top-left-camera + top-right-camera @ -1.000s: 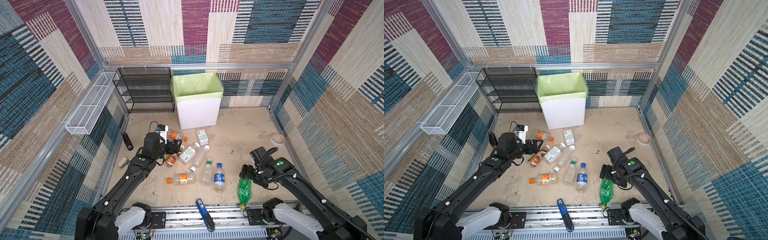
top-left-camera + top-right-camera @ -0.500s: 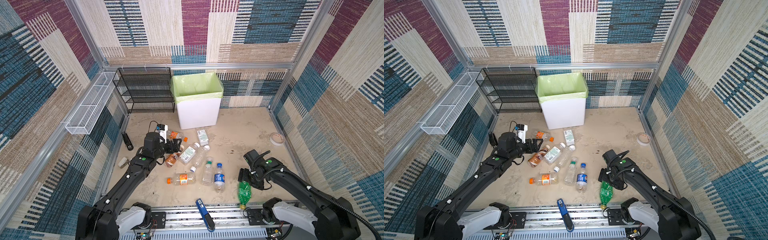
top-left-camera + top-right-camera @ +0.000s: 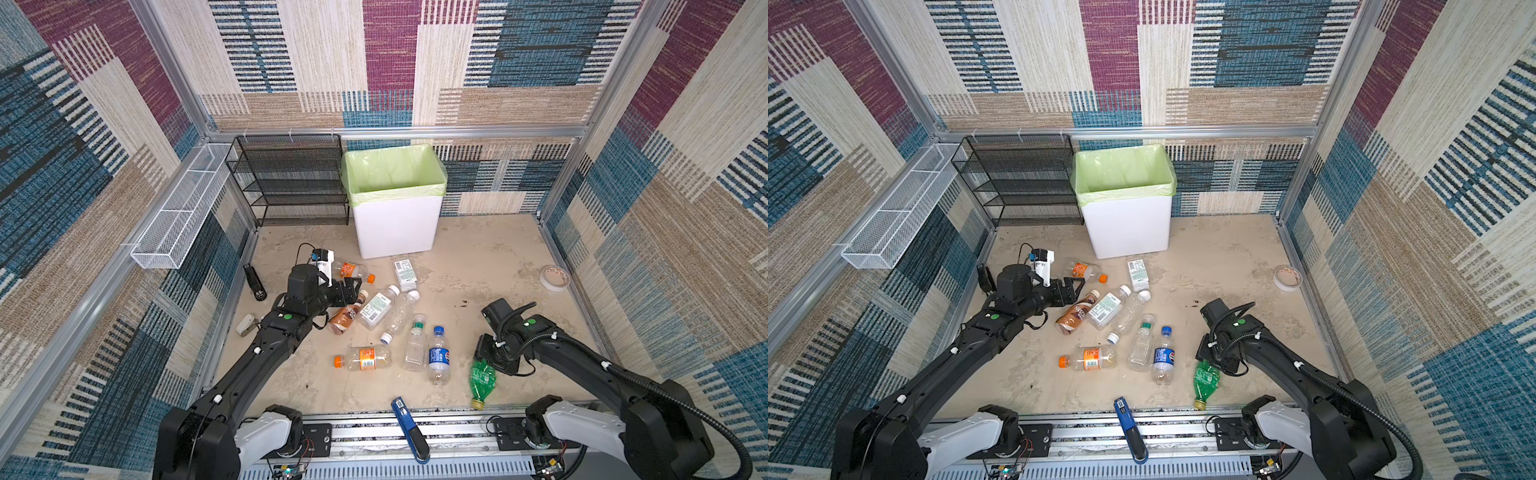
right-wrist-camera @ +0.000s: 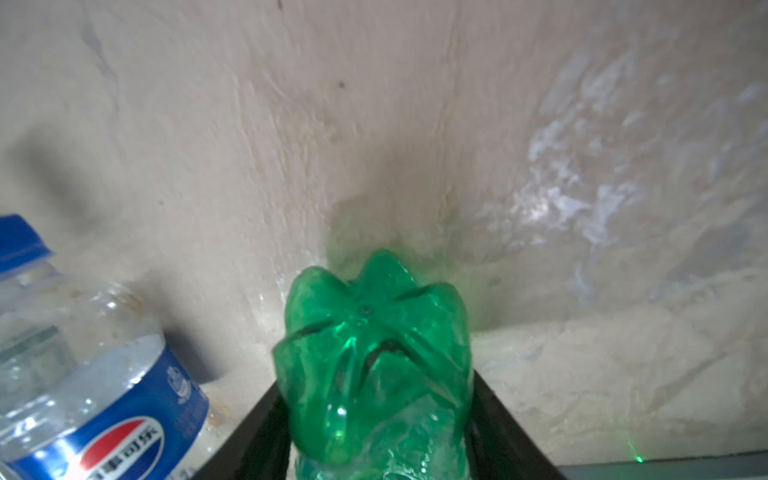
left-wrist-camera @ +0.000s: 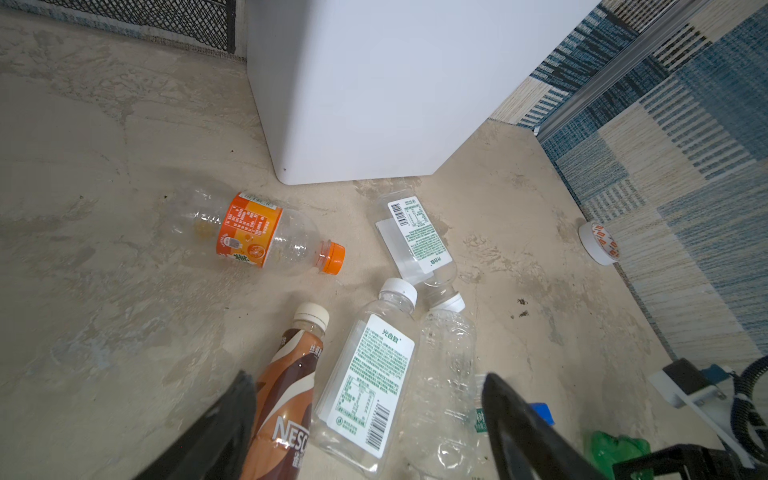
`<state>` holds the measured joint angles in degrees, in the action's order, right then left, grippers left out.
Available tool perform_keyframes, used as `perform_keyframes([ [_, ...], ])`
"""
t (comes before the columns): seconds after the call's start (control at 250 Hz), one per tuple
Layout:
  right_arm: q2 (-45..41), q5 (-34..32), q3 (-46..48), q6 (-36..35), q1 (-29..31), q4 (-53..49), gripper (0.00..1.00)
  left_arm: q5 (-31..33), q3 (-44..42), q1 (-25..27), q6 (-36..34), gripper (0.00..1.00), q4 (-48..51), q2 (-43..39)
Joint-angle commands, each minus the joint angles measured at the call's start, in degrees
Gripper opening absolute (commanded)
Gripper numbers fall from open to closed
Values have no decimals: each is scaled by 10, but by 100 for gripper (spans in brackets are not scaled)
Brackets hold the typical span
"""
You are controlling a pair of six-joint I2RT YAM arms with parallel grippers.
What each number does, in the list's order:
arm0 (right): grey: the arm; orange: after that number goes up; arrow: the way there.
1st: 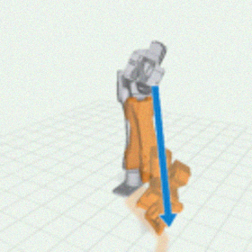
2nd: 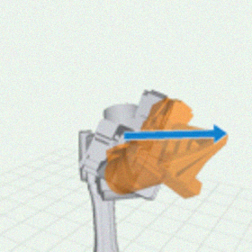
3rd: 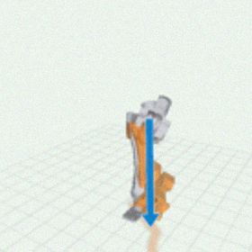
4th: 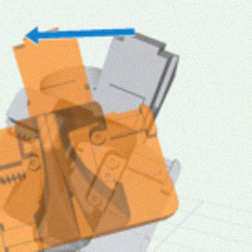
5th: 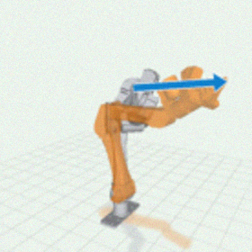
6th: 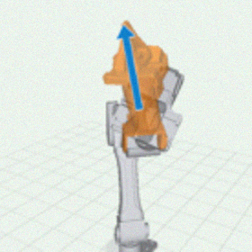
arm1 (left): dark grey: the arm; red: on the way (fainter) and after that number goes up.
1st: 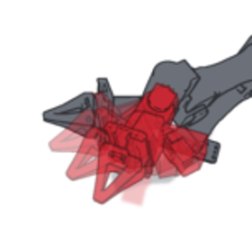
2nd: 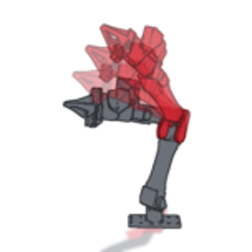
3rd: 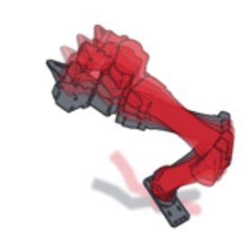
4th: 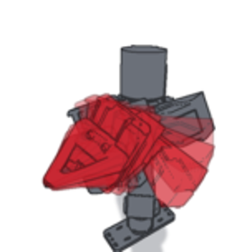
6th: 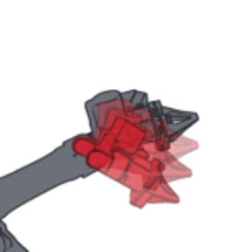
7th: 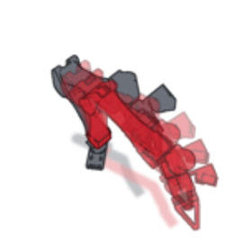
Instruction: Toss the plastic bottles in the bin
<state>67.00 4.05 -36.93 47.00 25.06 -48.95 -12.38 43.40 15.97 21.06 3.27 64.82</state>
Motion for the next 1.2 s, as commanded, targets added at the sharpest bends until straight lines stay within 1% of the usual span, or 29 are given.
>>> perform_keyframes([
  [0.0,43,-38,-36,-17,-2,90,58,-2,2,-1,2,86,-14,4],
  [0.116,125,-55,-110,-74,-24,163,58,-4,15,-2,-2,86,-1,11],
  [0.248,227,-64,-197,-165,-71,230,60,0,12,-2,-1,86,-8,16],
  [0.276,247,-66,-215,-184,-78,240,63,0,11,-3,-1,85,-8,17],
  [0.324,278,-75,-248,-211,-84,240,75,1,13,-2,1,86,-3,21],
  [0.376,298,-83,-274,-234,-86,238,84,3,17,-3,1,85,8,20],
  [0.444,302,-97,-283,-251,-87,243,91,14,16,-2,1,86,15,13],
  [0.492,298,-99,-277,-258,-89,246,93,20,15,-2,0,86,17,9],
  [0.54,292,-94,-264,-260,-91,251,93,23,17,-2,-1,86,18,9],
  [0.636,282,-76,-229,-260,-91,270,90,18,30,-3,-3,86,25,23],
  [0.756,294,-74,-209,-262,-95,296,88,10,49,-3,-5,86,26,46],
  [0.896,314,-51,-216,-266,-106,332,86,11,59,-2,-1,86,26,55],
  [1.024,338,-41,-230,-280,-108,352,84,17,50,-2,6,86,24,53],
  [1.2,337,-32,-241,-286,-109,363,88,20,46,-2,10,85,36,42],
])
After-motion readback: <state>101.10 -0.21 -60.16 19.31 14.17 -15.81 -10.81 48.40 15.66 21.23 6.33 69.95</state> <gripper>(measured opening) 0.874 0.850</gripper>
